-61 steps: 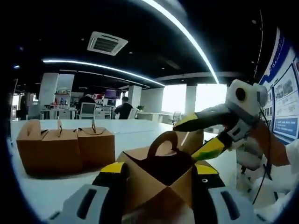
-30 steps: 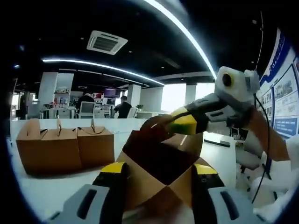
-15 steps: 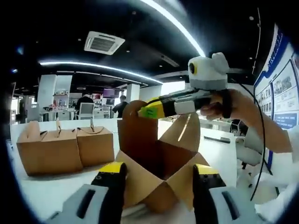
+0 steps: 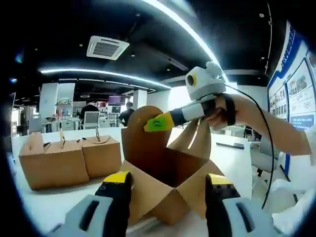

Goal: Pick up one paper box from the group, open the paper box, and remove the item inside

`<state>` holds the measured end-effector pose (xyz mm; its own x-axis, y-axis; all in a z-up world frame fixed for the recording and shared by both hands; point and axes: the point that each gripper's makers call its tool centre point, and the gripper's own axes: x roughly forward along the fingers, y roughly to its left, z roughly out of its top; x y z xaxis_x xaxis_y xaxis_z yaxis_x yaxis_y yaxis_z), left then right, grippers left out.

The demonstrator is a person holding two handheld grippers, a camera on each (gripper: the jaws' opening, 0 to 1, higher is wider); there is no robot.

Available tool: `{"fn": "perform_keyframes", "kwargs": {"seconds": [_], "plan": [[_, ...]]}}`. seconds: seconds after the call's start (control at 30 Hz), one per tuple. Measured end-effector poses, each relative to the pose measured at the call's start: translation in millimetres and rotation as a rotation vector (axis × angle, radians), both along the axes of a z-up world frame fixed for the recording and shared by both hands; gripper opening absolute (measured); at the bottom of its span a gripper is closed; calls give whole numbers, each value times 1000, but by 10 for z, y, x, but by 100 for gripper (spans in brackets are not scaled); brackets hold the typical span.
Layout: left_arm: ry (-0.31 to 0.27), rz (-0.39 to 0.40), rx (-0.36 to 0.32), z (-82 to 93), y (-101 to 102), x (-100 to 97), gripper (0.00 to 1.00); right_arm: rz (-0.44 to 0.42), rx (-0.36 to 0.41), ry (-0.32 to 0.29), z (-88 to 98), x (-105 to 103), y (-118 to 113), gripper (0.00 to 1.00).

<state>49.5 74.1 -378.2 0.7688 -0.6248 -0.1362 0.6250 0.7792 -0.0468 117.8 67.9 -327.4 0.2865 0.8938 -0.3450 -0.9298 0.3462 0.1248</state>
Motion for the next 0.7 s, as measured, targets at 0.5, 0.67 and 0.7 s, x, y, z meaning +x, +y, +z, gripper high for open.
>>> {"fn": "perform_keyframes", "kwargs": {"seconds": [0.5,0.67,0.7], "plan": [[-214,-126,120,330,-187,-114,63,-36,75,498,-223,271,-111,3],[-152,-109,157,207,-183,-26,64,3,123,467,-201,211,-105,3],[-150,-108,148,205,-172,-25,64,-2,125,475,-226,227,-124,3]]}}
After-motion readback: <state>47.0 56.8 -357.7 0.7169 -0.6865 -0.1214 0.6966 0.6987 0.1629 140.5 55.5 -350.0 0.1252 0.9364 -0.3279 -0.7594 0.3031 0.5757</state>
